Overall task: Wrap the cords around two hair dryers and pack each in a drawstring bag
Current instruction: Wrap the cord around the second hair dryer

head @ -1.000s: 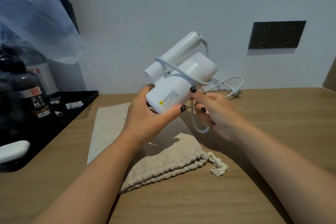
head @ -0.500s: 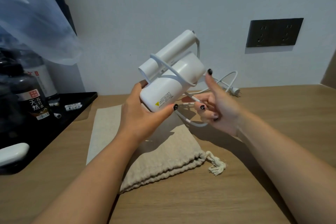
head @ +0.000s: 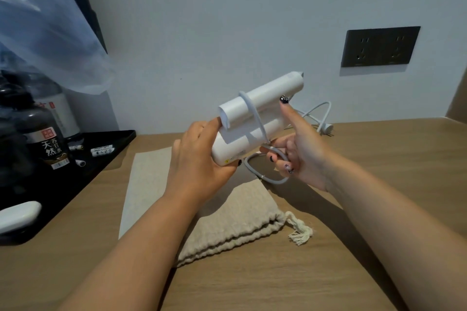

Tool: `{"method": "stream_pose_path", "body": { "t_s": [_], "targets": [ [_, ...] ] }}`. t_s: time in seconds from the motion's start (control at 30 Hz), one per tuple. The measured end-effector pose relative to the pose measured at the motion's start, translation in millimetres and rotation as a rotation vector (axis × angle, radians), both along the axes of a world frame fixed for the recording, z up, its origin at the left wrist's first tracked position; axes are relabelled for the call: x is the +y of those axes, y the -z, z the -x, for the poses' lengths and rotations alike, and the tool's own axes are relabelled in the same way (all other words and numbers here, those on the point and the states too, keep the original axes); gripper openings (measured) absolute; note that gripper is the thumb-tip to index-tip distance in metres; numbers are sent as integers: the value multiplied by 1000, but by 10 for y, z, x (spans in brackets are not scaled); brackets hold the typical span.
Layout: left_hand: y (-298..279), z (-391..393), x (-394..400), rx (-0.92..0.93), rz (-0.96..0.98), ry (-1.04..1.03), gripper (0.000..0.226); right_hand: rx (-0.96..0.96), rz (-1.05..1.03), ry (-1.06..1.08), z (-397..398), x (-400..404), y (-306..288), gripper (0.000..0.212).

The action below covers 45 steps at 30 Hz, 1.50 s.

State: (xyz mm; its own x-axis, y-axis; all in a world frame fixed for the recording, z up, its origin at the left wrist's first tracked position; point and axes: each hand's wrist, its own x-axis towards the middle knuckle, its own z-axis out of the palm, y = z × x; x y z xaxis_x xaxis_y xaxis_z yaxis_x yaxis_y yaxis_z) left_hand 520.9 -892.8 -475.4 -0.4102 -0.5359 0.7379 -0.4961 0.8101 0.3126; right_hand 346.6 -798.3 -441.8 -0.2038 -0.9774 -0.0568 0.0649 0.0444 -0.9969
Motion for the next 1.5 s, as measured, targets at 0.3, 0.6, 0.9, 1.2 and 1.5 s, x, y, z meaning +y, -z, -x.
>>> {"method": "stream_pose_path", "body": {
  "t_s": [0.3, 0.6, 0.9, 1.2, 1.5],
  "targets": [
    [-45, -14, -54, -67, 343, -39, 74, -153, 27, -1, -89, -8, 41, 88],
    [-47, 41, 45, -80, 387, -62, 86, -271, 124, -51, -157, -11, 57, 78],
    [-77, -45, 104, 125, -586, 322, 85, -8, 351, 94, -170, -22, 102, 68],
    [-70, -130, 99, 27, -1074, 694, 69, 82, 506, -70, -214, 11, 180, 60],
    [-78, -82, 178, 46, -880, 633, 63, 131, 533, -117, -93, 14, 130, 55]
  ]
}}
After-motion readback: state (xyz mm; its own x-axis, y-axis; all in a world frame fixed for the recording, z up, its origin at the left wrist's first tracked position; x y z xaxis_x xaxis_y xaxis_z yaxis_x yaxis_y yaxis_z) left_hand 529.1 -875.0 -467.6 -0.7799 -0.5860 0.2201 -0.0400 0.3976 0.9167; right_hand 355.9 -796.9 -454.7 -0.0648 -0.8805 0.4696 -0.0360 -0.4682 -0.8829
